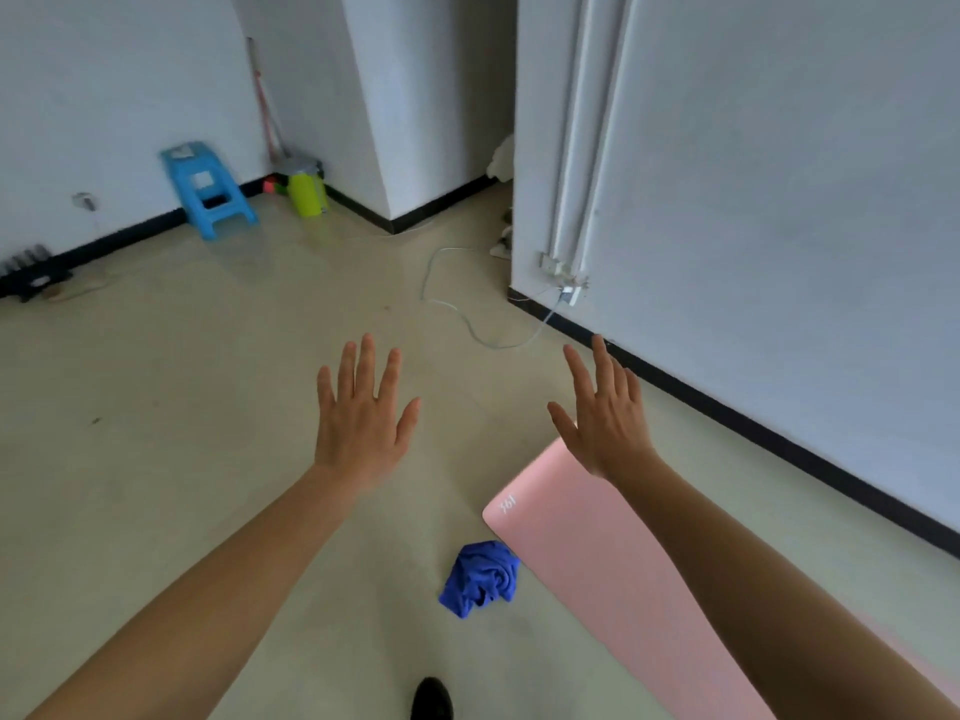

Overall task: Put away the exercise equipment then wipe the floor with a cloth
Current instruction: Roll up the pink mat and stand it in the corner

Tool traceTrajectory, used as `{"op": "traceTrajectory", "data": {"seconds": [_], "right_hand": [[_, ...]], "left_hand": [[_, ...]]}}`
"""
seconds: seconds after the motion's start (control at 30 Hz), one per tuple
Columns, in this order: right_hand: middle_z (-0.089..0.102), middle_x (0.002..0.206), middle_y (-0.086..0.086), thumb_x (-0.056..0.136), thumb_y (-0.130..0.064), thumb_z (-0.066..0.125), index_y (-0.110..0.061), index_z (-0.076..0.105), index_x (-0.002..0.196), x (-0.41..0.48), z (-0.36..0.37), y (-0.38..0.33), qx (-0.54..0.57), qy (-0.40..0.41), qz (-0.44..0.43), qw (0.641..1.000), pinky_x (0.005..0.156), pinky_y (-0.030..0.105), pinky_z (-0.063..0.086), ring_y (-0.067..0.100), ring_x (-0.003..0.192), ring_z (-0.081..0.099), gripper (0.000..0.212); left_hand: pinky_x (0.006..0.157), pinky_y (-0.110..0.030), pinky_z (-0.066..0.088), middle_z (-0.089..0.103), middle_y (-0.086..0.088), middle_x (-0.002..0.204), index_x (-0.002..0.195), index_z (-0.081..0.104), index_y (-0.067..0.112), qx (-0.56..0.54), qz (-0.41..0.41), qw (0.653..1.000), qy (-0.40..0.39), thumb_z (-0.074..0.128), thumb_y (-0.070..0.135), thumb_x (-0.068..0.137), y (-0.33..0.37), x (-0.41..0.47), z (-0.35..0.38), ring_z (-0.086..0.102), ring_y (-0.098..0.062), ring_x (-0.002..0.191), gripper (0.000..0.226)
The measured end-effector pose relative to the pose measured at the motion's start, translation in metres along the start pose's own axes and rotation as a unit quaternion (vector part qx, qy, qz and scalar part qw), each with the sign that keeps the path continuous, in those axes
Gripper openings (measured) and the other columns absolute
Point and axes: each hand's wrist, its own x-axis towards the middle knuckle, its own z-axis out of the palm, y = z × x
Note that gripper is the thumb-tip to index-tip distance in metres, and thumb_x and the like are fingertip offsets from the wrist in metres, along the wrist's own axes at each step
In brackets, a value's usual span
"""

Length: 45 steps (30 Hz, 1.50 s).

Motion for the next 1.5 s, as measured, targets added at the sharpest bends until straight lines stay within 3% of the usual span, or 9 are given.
{"op": "traceTrajectory", "data": {"seconds": [0.27,0.4,0.57,0.67,0.8,1.0,1.13,1.33,1.5], "right_hand": [[0.014,0.165,0.019,0.100,-0.055,0.040,-0.019,0.017,0.159,0.007,0.030,0.031,-0.028,-0.052,0.141,0.988,0.116,0.049,0.029,0.038,0.143,0.034,0.073],[0.012,0.166,0.018,0.101,-0.056,0.038,-0.019,0.014,0.160,0.007,0.054,0.071,-0.018,-0.081,0.213,0.974,0.117,0.048,0.027,0.037,0.146,0.031,0.073],[0.012,0.166,0.018,0.101,-0.055,0.038,-0.018,0.014,0.159,0.015,0.121,0.115,0.012,-0.125,0.242,0.962,0.117,0.048,0.028,0.037,0.146,0.032,0.074],[0.017,0.165,0.019,0.100,-0.053,0.041,-0.017,0.017,0.159,0.029,0.179,0.138,0.025,-0.155,0.239,0.958,0.114,0.049,0.033,0.038,0.142,0.037,0.073],[0.020,0.163,0.020,0.099,-0.051,0.045,-0.016,0.020,0.159,0.037,0.267,0.149,0.056,-0.186,0.264,0.945,0.113,0.049,0.035,0.039,0.140,0.039,0.073],[0.017,0.164,0.020,0.100,-0.050,0.042,-0.016,0.017,0.159,0.033,0.420,0.145,0.060,-0.228,0.272,0.933,0.114,0.049,0.034,0.039,0.141,0.038,0.074],[0.014,0.165,0.018,0.101,-0.050,0.040,-0.017,0.012,0.160,0.031,0.531,0.143,0.073,-0.228,0.304,0.922,0.116,0.047,0.029,0.037,0.143,0.033,0.073],[0.007,0.166,0.015,0.103,-0.050,0.036,-0.019,0.004,0.160,0.024,0.677,0.129,0.092,-0.230,0.305,0.920,0.119,0.045,0.022,0.034,0.146,0.026,0.072],[0.004,0.167,0.015,0.104,-0.047,0.036,-0.021,0.003,0.160,0.030,0.776,0.132,0.098,-0.210,0.276,0.933,0.120,0.046,0.021,0.035,0.148,0.023,0.070]], "left_hand": [[0.111,-0.061,0.026,0.021,-0.021,0.160,0.152,0.031,0.012,-0.036,0.121,0.989,-0.078,0.023,0.053,0.097,0.026,0.114,0.063,0.024,-0.040,0.145,0.069],[0.115,-0.058,0.022,0.013,-0.019,0.162,0.155,0.023,0.015,-0.040,0.173,0.976,-0.123,0.027,0.052,0.099,0.067,0.148,0.100,0.017,-0.037,0.148,0.068],[0.116,-0.055,0.022,0.006,-0.019,0.163,0.155,0.020,0.016,-0.027,0.230,0.958,-0.171,0.008,0.056,0.094,0.110,0.173,0.166,0.011,-0.034,0.150,0.074],[0.116,-0.055,0.021,0.003,-0.018,0.163,0.156,0.019,0.017,-0.014,0.250,0.947,-0.201,0.014,0.054,0.096,0.136,0.191,0.220,0.009,-0.034,0.151,0.070],[0.119,-0.052,0.014,-0.004,-0.016,0.164,0.157,0.011,0.018,-0.041,0.216,0.943,-0.249,0.027,0.049,0.101,0.160,0.206,0.306,0.000,-0.032,0.152,0.066],[0.121,-0.048,0.013,-0.003,-0.015,0.164,0.157,0.009,0.017,-0.059,0.208,0.929,-0.300,0.024,0.045,0.103,0.177,0.233,0.475,0.000,-0.030,0.151,0.063],[0.120,-0.048,0.014,0.004,-0.016,0.164,0.156,0.015,0.015,-0.081,0.200,0.927,-0.306,0.028,0.040,0.103,0.181,0.242,0.598,0.004,-0.031,0.151,0.060],[0.118,-0.047,0.019,0.023,-0.017,0.160,0.151,0.029,0.008,-0.194,0.077,0.929,-0.306,0.033,0.031,0.103,0.185,0.242,0.749,0.016,-0.030,0.148,0.053],[0.111,-0.053,0.028,0.032,-0.020,0.153,0.143,0.039,0.007,-0.146,0.089,0.923,-0.344,0.032,0.030,0.102,0.187,0.246,0.855,0.022,-0.037,0.143,0.047]]}}
